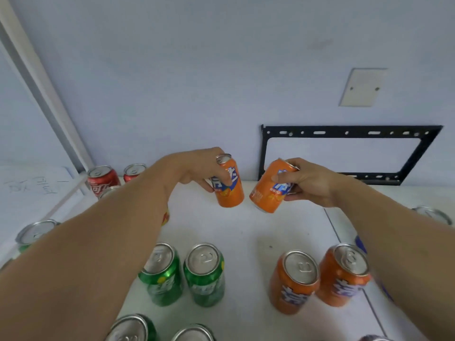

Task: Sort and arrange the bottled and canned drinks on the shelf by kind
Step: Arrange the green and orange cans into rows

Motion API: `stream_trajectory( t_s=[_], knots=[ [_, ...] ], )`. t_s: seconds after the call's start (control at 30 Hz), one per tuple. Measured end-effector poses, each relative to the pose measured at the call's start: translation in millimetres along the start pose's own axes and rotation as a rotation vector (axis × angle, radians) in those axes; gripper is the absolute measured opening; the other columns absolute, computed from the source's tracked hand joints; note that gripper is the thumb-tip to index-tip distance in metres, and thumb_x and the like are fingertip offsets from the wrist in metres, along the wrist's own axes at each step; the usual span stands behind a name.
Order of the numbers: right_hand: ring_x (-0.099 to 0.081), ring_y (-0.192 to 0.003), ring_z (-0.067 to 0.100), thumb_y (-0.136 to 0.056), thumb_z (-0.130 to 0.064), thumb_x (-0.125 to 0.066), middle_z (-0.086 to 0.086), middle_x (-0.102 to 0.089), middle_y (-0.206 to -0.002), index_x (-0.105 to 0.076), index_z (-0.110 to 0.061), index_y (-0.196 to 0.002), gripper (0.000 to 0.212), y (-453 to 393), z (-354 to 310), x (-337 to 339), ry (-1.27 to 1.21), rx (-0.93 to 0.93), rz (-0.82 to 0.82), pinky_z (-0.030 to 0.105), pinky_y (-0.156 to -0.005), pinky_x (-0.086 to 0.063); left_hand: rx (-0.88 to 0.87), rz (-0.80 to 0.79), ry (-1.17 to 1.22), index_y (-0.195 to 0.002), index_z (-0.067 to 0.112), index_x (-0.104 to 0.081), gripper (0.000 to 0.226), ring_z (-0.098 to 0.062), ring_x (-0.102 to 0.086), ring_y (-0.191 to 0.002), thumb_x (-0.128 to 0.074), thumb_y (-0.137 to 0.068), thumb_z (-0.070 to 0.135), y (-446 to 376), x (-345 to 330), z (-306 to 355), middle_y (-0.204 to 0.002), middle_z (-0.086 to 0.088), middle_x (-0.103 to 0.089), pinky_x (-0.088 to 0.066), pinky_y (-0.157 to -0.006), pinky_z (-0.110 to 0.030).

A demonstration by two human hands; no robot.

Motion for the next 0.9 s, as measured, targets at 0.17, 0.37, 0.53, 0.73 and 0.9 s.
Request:
stream_trajectory(
  t_s=[0.17, 0.37, 0.53, 0.73, 0.9],
  knots=[
    [-0.063, -0.107, 0.026, -0.075, -0.026, -0.082, 0.007, -0.061, -0.119, -0.045, -0.022, -0.130, 0.066, 31, 23, 36, 0.034, -0.047, 0.029, 0.040, -0.086, -0.057, -0.005, -0.053, 0.018, -0.110, 0.021, -0.055, 0.047, -0.028, -0.064, -0.106, -0.082, -0.074, 0.006, 2, -44, 32, -0.116, -0.010, -0.064, -0.060, -0.082, -0.044],
    [-0.060, -0.104, 0.024, -0.073, -0.022, -0.084, 0.005, -0.058, -0.119, -0.042, -0.024, -0.130, 0.072, 46, 51, 57, 0.151, -0.080, 0.061, 0.037, -0.080, -0.058, 0.023, -0.076, -0.057, -0.120, 0.020, -0.054, 0.059, -0.028, -0.063, -0.109, -0.085, -0.071, 0.010, 0, -82, 45, -0.120, -0.008, -0.062, -0.060, -0.083, -0.045],
    [-0.057, -0.107, 0.026, -0.070, -0.021, -0.086, 0.005, -0.055, -0.121, -0.037, -0.026, -0.131, 0.078, 48, 65, 58, 0.291, -0.055, 0.055, 0.042, -0.086, -0.056, 0.045, -0.070, -0.124, -0.124, 0.021, -0.049, 0.062, -0.027, -0.060, -0.111, -0.083, -0.074, 0.008, 6, -98, 49, -0.118, -0.004, -0.059, -0.059, -0.087, -0.046],
    [-0.058, -0.108, 0.026, -0.070, -0.021, -0.085, 0.006, -0.055, -0.121, -0.033, -0.027, -0.132, 0.081, 59, 67, 54, 0.417, -0.016, 0.083, 0.046, -0.093, -0.052, 0.023, -0.069, -0.216, -0.125, 0.023, -0.048, 0.065, -0.027, -0.060, -0.108, -0.086, -0.072, 0.013, 9, -114, 53, -0.119, -0.003, -0.059, -0.061, -0.082, -0.042],
    [-0.056, -0.104, 0.024, -0.072, -0.028, -0.084, 0.008, -0.055, -0.124, -0.030, -0.024, -0.136, 0.084, 67, 64, 42, 0.512, 0.018, 0.098, 0.035, -0.083, -0.050, -0.013, -0.045, -0.297, -0.125, 0.025, -0.046, 0.069, -0.028, -0.059, -0.111, -0.087, -0.071, 0.015, 13, -123, 56, -0.122, -0.002, -0.057, -0.060, -0.084, -0.042]
  ],
)
Point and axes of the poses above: each hand's wrist, its own y-axis away from the middle knuckle, its own x-axis out of the back of the hand, z = x × y, the point moved 2 cm from there along -y, towards the middle knuckle
